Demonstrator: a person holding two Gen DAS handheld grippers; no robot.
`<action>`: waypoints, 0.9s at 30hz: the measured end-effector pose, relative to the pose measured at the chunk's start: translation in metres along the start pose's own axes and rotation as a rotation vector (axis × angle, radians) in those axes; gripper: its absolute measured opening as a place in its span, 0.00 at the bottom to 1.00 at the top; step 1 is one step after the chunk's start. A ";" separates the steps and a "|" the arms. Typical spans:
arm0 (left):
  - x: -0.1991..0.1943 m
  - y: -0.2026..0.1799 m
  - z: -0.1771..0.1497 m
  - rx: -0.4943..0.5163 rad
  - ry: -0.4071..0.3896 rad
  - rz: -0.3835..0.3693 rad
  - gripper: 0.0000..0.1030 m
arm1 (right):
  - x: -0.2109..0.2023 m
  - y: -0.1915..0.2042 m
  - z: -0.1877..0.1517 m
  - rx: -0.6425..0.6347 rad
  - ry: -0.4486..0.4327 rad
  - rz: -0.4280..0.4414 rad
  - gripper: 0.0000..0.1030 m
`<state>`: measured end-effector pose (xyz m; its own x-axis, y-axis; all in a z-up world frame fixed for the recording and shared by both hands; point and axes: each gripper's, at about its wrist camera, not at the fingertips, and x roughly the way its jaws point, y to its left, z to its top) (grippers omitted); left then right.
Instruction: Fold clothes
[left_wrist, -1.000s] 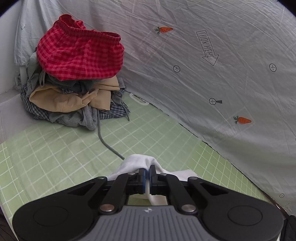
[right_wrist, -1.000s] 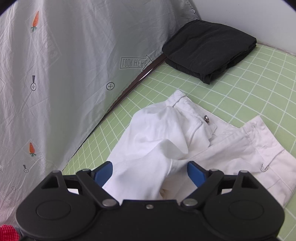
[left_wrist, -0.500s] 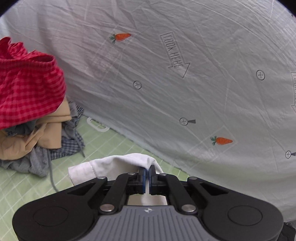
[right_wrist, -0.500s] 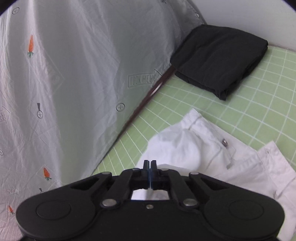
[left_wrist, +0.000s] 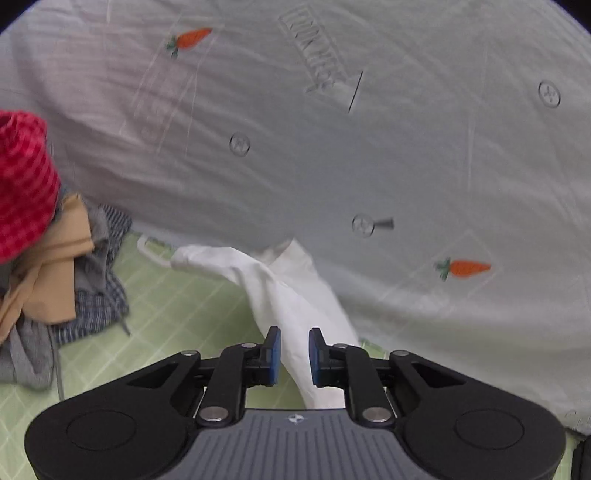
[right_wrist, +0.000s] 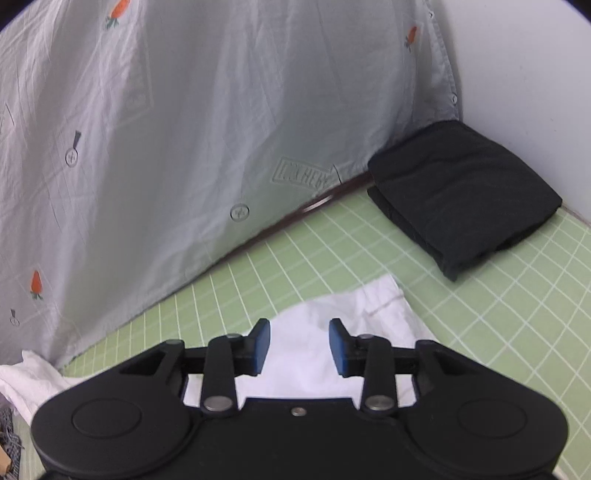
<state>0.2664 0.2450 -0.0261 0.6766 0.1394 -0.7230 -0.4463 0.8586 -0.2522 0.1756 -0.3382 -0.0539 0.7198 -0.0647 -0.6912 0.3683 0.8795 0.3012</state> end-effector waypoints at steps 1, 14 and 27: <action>0.001 0.009 -0.022 -0.008 0.050 0.011 0.19 | 0.002 -0.002 -0.008 -0.004 0.027 -0.014 0.41; 0.016 0.000 -0.146 0.030 0.314 -0.085 0.46 | -0.005 -0.002 -0.026 -0.018 0.062 -0.043 0.58; 0.002 -0.027 -0.168 0.233 0.334 -0.084 0.29 | -0.013 -0.005 -0.040 -0.013 0.059 -0.093 0.79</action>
<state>0.1816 0.1389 -0.1291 0.4604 -0.0708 -0.8849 -0.2276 0.9541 -0.1948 0.1403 -0.3226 -0.0726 0.6467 -0.1186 -0.7535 0.4238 0.8772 0.2256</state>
